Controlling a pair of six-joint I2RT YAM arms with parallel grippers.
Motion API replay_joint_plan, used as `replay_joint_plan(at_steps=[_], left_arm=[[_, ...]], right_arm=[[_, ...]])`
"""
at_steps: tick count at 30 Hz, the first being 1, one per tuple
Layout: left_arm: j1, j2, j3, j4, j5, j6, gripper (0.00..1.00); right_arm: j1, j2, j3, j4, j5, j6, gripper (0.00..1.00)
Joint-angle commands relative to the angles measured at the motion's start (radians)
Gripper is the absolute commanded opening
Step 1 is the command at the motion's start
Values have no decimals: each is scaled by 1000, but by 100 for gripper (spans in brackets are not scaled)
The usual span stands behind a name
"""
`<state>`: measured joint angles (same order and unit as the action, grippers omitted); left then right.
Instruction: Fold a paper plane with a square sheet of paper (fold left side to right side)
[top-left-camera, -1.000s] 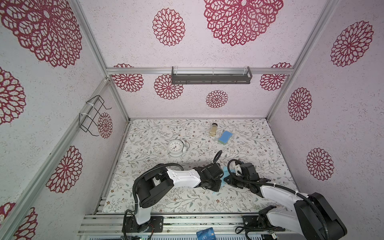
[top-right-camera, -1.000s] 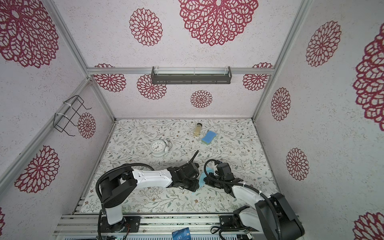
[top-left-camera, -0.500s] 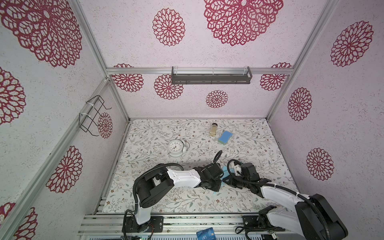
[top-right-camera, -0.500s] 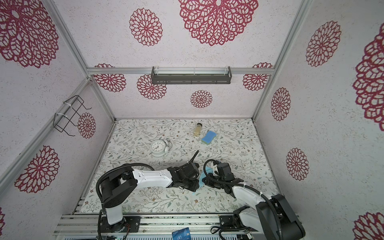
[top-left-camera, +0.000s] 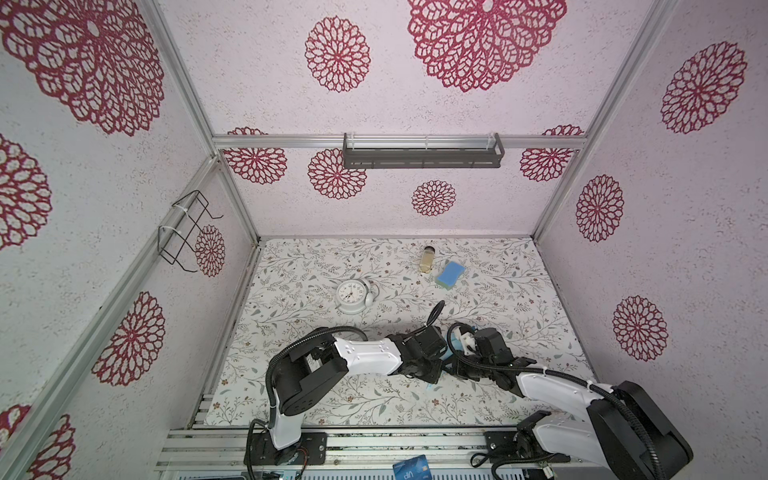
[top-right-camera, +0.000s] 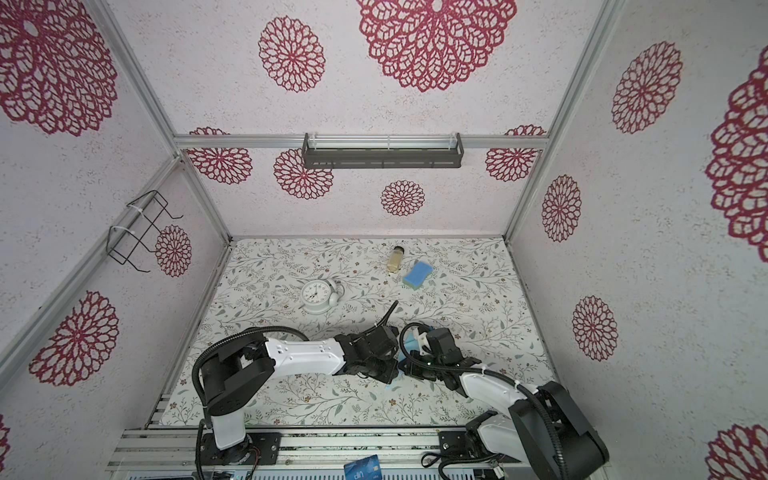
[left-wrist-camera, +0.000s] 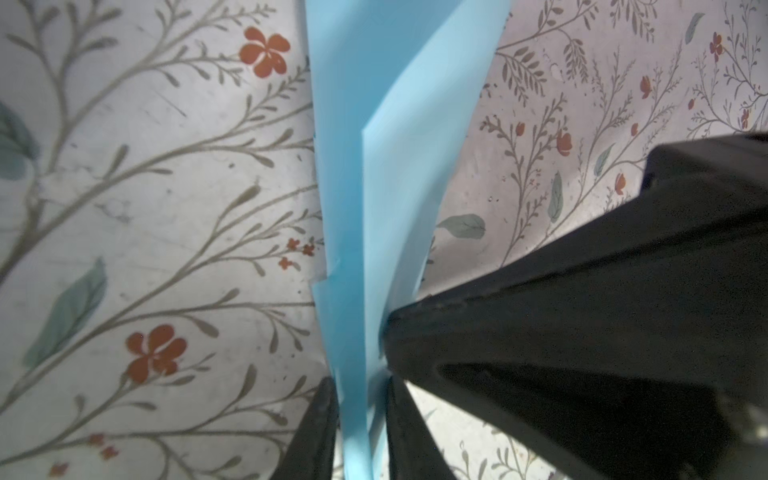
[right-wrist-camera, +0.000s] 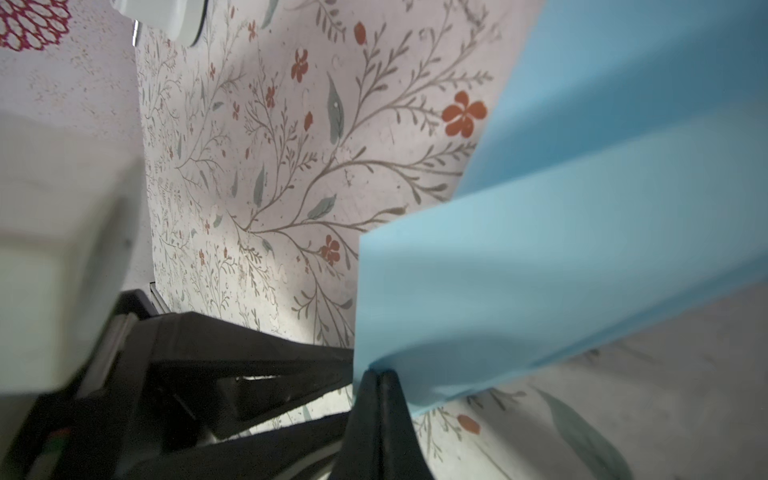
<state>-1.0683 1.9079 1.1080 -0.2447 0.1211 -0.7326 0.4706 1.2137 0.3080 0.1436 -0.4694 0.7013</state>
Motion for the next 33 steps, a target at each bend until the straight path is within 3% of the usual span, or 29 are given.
replay_joint_plan(at_steps=[1,10,19,22,26,33], left_arm=[[-5,40,-28,-36,3,10,24],[17,-14,-67,-12,10,11,24],[102,-226,-262,254,99,-181,28],[97,-241,-307,364,111,-275,22],[68,-215,-348,516,103,-396,0],[22,-119,-323,616,78,-494,0]], right_arm=[[9,19,8,24,47,7,0],[9,64,-17,30,114,19,0],[16,53,-85,100,159,163,0],[39,33,-101,111,196,234,0],[73,-6,-119,115,252,321,0],[94,-45,-137,113,301,398,0]])
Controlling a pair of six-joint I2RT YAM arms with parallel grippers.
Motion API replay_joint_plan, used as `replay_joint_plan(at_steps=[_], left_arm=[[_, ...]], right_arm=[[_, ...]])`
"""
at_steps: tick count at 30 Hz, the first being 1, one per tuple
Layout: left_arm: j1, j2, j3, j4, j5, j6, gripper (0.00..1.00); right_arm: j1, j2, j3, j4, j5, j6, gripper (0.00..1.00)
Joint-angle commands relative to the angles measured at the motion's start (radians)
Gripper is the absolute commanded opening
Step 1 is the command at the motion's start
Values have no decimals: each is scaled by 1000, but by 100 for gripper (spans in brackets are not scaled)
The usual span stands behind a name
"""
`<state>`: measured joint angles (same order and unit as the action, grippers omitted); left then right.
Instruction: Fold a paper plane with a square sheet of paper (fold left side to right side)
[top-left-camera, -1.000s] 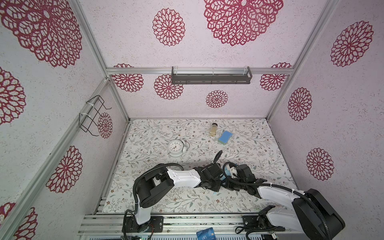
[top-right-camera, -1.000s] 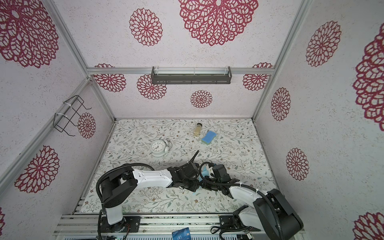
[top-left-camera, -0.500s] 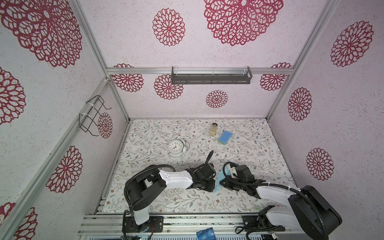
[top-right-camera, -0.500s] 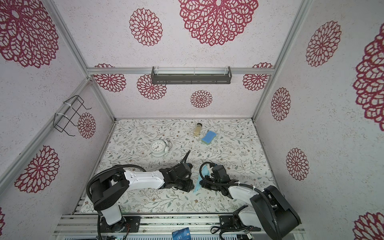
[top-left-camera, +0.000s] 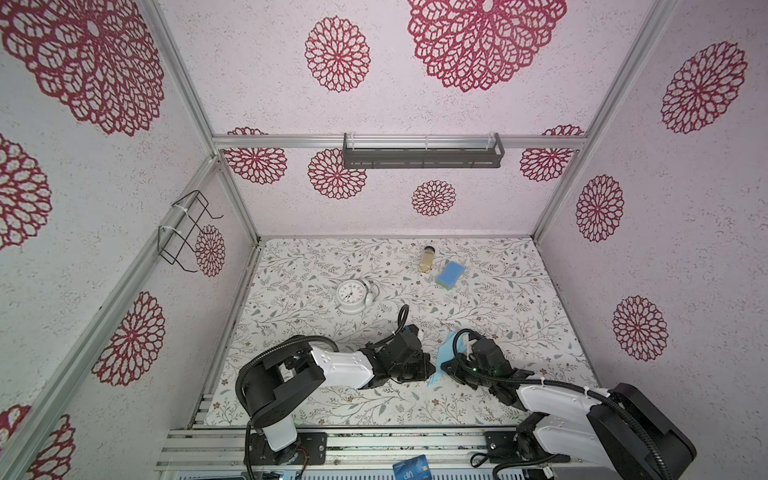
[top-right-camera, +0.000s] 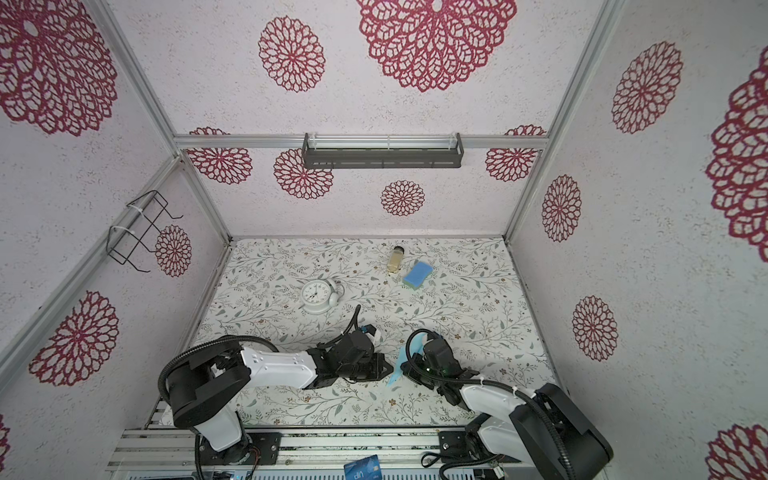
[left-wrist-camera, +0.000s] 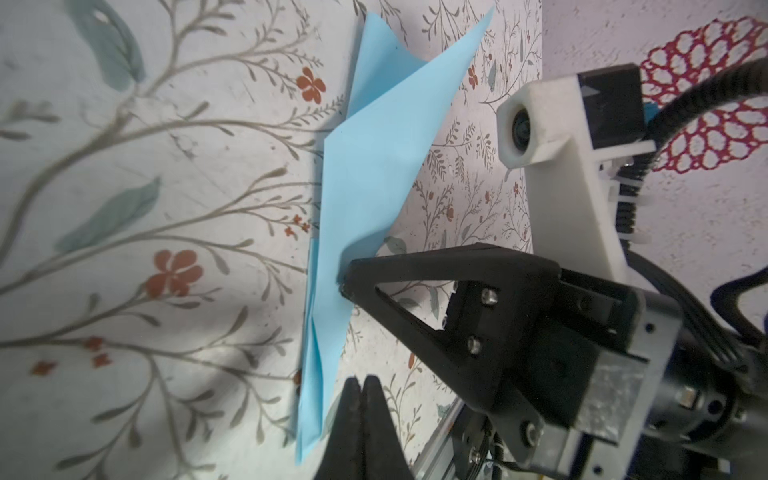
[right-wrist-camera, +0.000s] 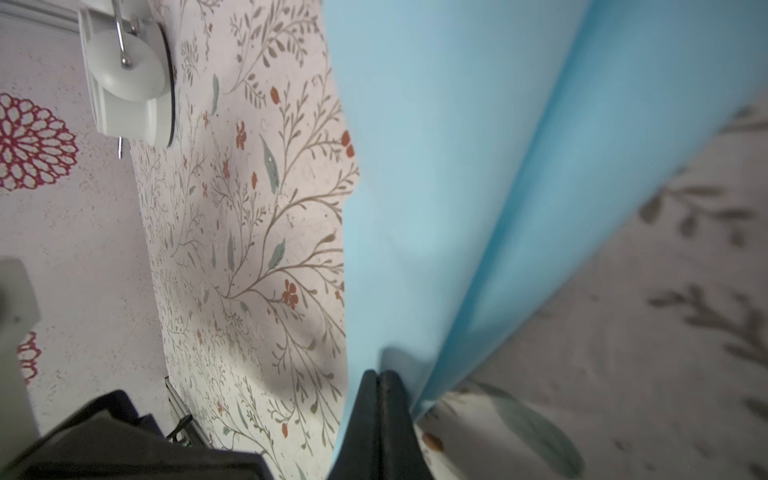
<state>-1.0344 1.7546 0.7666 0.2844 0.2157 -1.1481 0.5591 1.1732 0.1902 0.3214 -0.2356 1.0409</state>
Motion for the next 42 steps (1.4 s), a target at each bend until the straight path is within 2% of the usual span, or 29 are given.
replay_joint_plan(at_steps=[1,25,42], left_arm=[[-14,45,21,89,-20,-85,0],[-26,164,57,94,-62,-154,0],[-33,108,-109,112,-76,-225,0]], right_arm=[[5,-2,-16,-65,63,57,0],[10,46,-20,-28,42,56,0],[10,49,-17,-26,51,73,0]])
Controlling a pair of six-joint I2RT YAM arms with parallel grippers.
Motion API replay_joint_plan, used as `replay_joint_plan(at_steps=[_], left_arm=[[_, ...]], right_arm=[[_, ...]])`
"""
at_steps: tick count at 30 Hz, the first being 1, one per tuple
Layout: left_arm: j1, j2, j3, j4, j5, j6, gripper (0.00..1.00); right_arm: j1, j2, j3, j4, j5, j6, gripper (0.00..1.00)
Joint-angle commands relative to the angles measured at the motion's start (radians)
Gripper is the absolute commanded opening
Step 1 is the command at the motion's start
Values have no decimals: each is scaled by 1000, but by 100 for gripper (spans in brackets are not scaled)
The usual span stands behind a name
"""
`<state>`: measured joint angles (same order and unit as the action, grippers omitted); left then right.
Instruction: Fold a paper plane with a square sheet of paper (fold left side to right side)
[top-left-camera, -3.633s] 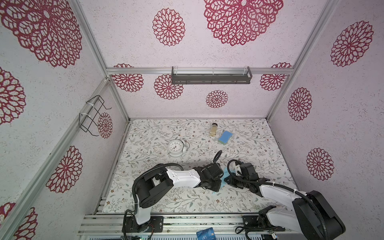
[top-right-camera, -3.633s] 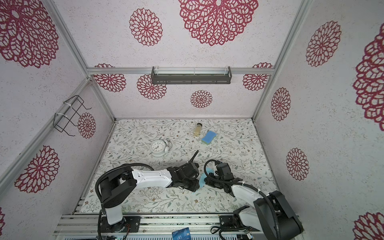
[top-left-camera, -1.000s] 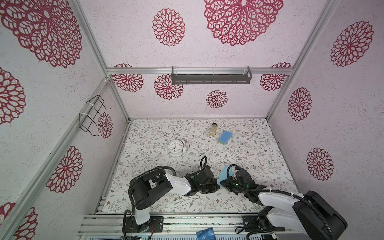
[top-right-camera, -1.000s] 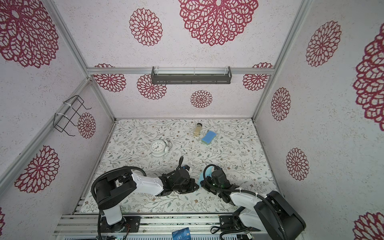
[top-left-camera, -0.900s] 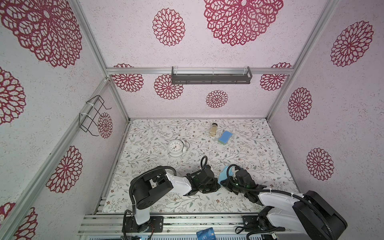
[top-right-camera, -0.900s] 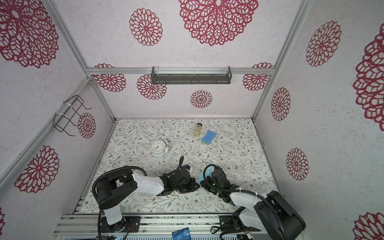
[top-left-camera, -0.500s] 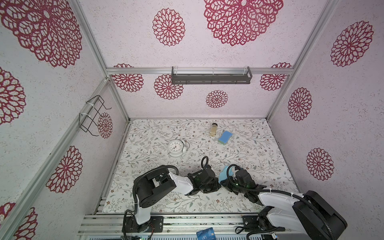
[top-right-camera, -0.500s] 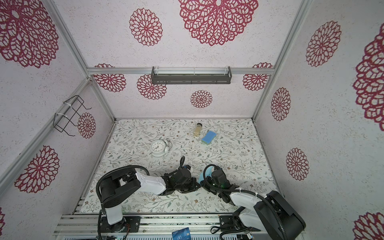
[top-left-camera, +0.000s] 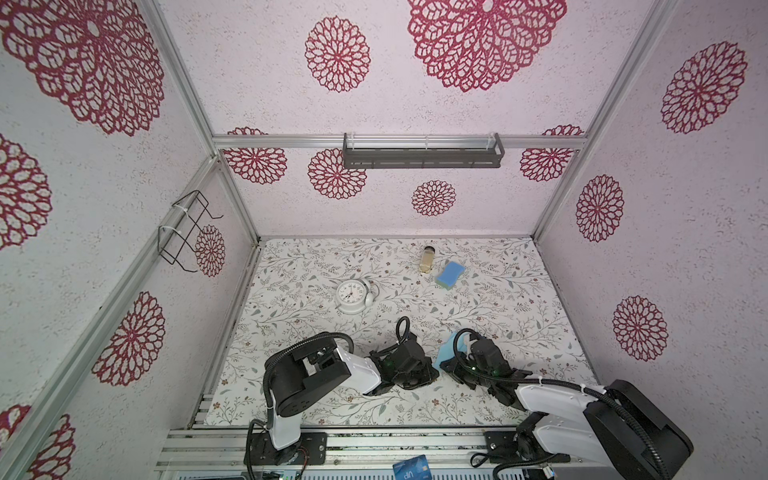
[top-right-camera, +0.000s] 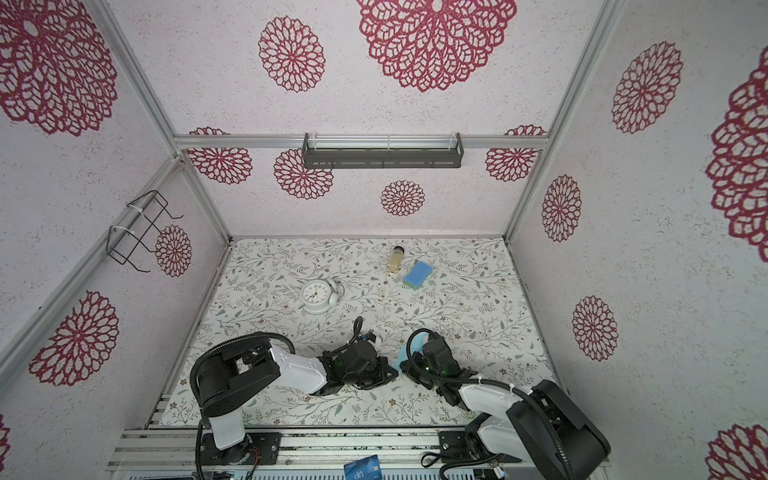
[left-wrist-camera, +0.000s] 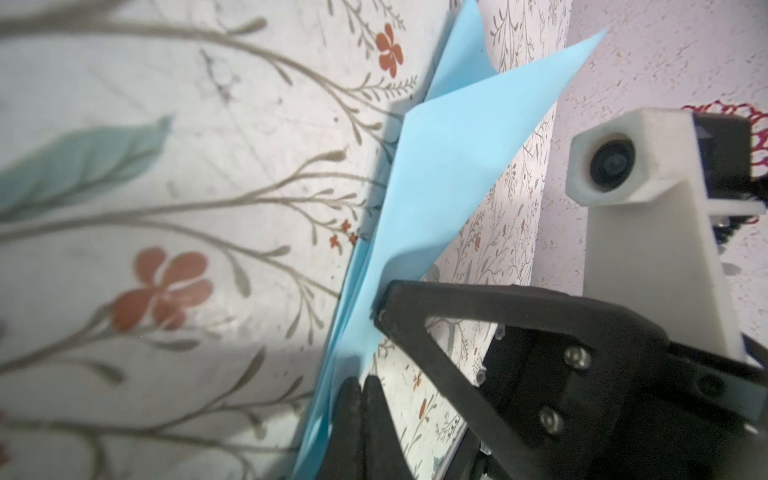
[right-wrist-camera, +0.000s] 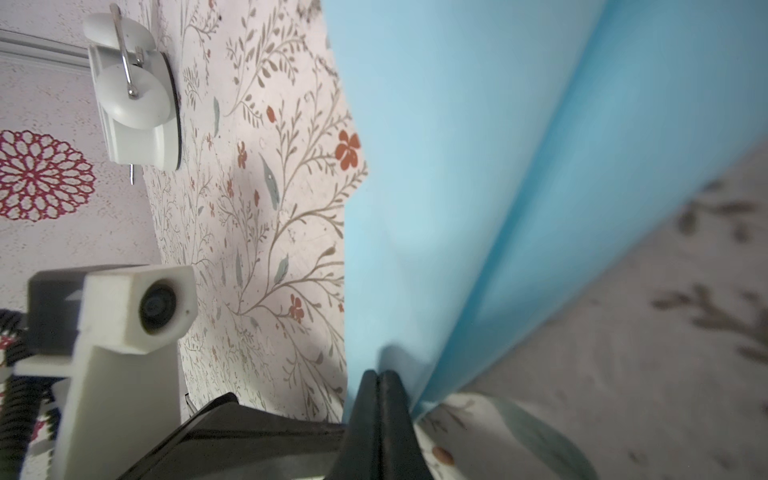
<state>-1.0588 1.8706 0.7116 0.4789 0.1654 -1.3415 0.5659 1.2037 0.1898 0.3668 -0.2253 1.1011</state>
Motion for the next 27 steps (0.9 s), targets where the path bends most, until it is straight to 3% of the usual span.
replay_joint_plan(at_steps=[1,12,18,27], left_arm=[[-10,-16,-70,-83,-26,-35,0],[-20,-215,-260,-148,-111,-51,0],[-21,-302,-166,-230,-140,41,0],[-15,-143,43,-201,-82,111,0]], right_arm=[[3,19,-16,-71,40,15,0],[3,21,-16,-67,37,17,0],[17,42,-17,-27,34,46,0],[57,62,2,-9,46,67,0]])
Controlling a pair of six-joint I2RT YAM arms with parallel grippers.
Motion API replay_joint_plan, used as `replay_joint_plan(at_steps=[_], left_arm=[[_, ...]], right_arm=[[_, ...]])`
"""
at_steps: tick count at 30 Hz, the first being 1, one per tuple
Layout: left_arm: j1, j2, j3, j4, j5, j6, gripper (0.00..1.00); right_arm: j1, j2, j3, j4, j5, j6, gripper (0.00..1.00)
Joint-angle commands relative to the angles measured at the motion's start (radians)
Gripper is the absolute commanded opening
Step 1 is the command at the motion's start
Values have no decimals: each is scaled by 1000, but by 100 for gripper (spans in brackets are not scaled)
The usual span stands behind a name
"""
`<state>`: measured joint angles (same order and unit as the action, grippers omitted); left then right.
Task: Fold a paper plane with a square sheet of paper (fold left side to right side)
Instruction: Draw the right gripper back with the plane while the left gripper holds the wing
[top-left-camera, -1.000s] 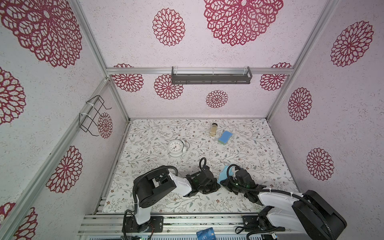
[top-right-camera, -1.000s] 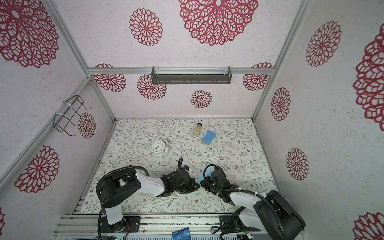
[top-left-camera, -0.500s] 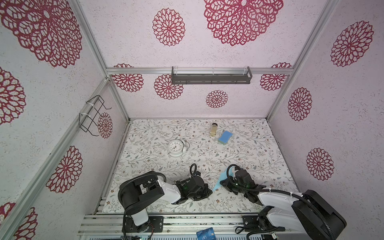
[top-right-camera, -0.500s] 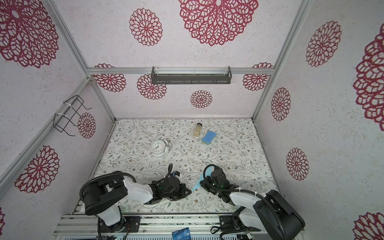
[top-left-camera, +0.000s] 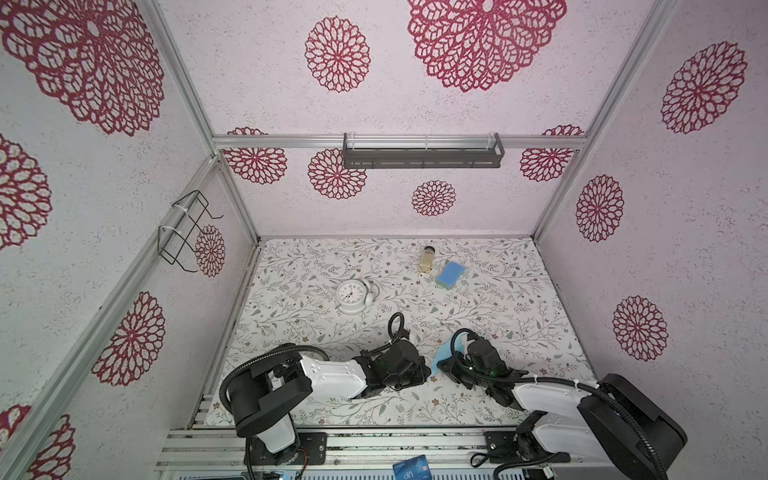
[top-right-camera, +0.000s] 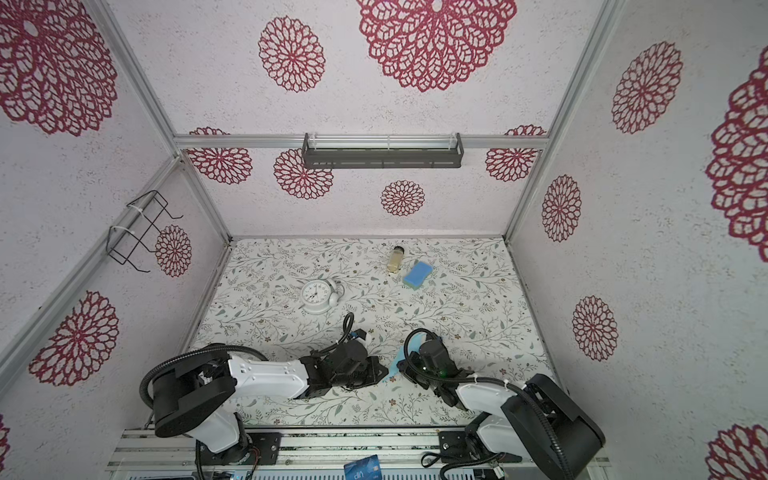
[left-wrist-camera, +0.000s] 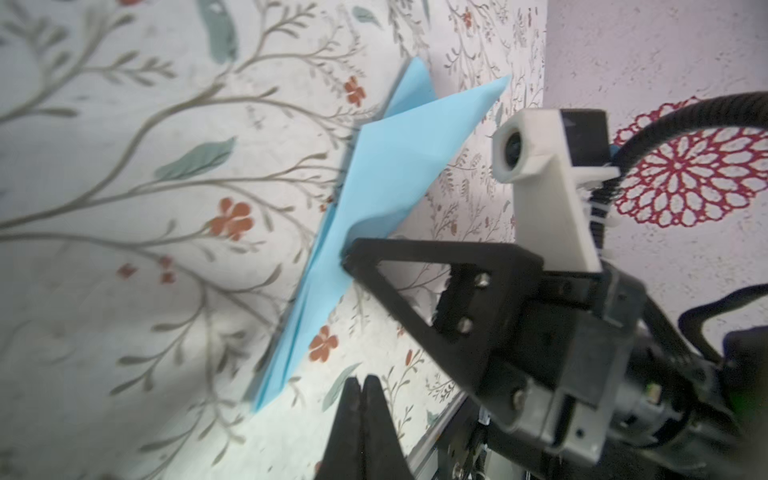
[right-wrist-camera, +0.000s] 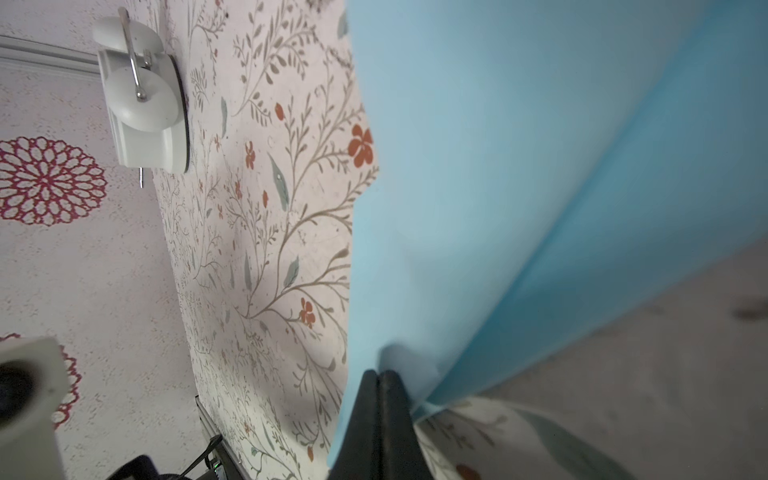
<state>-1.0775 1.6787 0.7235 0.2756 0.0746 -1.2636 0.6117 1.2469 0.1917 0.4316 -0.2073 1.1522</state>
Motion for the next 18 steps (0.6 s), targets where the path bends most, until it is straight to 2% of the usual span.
replay_joint_plan(at_steps=[1,18], left_arm=[[7,69,45,6,16,36,0],[37,178,51,28,45,19,0]], right_arm=[[12,18,0,-75,28,15,0],[13,13,1,-83,23,11,0]])
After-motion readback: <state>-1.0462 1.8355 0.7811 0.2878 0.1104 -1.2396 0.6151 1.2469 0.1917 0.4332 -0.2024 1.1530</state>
